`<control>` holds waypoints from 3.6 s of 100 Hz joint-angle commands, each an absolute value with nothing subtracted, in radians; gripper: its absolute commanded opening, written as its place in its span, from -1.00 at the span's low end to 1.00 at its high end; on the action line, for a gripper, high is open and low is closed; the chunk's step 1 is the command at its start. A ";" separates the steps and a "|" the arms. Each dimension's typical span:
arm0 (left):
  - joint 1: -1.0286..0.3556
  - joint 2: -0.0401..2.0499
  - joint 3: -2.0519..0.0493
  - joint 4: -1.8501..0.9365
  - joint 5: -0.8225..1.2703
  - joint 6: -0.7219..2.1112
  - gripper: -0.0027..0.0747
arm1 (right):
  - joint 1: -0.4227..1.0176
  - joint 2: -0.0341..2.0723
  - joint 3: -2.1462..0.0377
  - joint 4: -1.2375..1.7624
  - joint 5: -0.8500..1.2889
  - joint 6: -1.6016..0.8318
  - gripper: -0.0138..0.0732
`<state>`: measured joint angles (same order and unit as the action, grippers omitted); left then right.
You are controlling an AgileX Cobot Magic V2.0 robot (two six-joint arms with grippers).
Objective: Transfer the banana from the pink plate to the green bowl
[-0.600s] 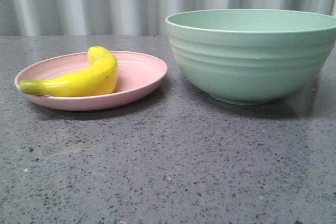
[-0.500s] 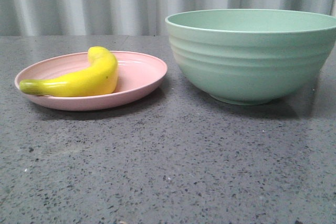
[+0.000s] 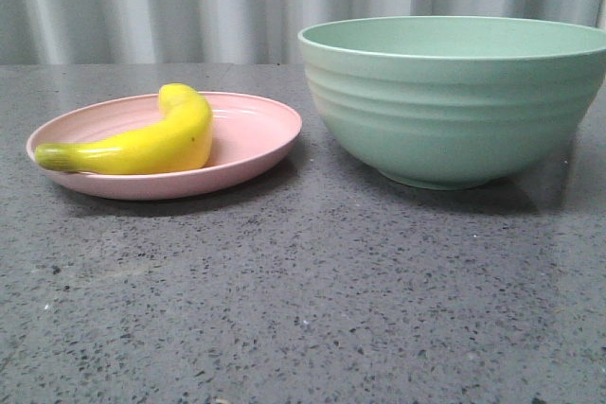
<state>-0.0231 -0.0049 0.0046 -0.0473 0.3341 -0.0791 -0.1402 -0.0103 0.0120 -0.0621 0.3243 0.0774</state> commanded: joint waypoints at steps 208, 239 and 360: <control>-0.020 -0.033 0.013 0.082 0.137 -0.080 -0.98 | -0.144 -0.030 0.033 -0.105 0.065 0.078 -0.83; -0.020 -0.033 0.007 0.079 0.000 -0.080 -0.98 | -0.144 -0.030 0.031 -0.105 -0.028 0.078 -0.83; -0.020 0.341 -0.335 0.026 -0.081 -0.085 0.32 | -0.142 0.392 -0.373 -0.061 0.367 0.078 -0.82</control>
<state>-0.0231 0.3244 -0.2991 0.0651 0.0153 -0.0791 -0.1402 0.3774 -0.3407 -0.0588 0.4356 0.0779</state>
